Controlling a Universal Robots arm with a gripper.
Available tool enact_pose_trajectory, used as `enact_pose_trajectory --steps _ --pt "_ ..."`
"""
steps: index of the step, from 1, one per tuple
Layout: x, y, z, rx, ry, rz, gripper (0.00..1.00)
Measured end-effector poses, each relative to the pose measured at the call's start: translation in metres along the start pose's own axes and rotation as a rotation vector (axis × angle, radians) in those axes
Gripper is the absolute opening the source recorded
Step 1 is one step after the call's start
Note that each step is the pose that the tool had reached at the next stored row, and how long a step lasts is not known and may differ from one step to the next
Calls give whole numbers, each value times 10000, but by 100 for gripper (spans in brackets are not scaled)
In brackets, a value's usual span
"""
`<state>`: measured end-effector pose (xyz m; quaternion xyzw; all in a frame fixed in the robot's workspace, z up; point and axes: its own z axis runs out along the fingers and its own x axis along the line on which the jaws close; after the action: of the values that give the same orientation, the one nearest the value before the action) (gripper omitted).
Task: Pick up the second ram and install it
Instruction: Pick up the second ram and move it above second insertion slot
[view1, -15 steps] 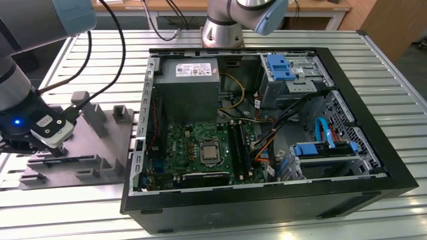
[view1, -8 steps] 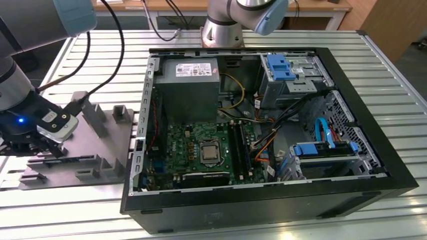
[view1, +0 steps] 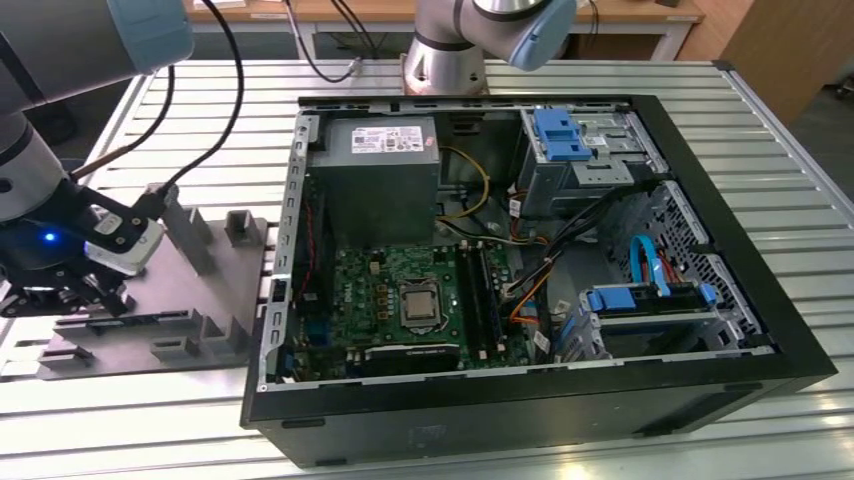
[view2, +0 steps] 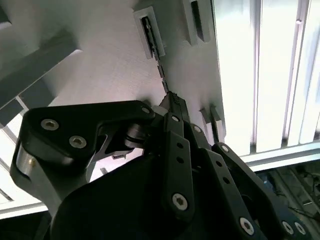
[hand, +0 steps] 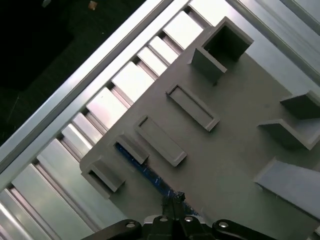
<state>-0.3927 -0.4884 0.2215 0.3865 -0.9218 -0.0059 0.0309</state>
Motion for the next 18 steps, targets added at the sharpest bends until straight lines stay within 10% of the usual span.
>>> enact_pose_trajectory --steps 18 --pt "0 0 1 154 102 -2932 10"
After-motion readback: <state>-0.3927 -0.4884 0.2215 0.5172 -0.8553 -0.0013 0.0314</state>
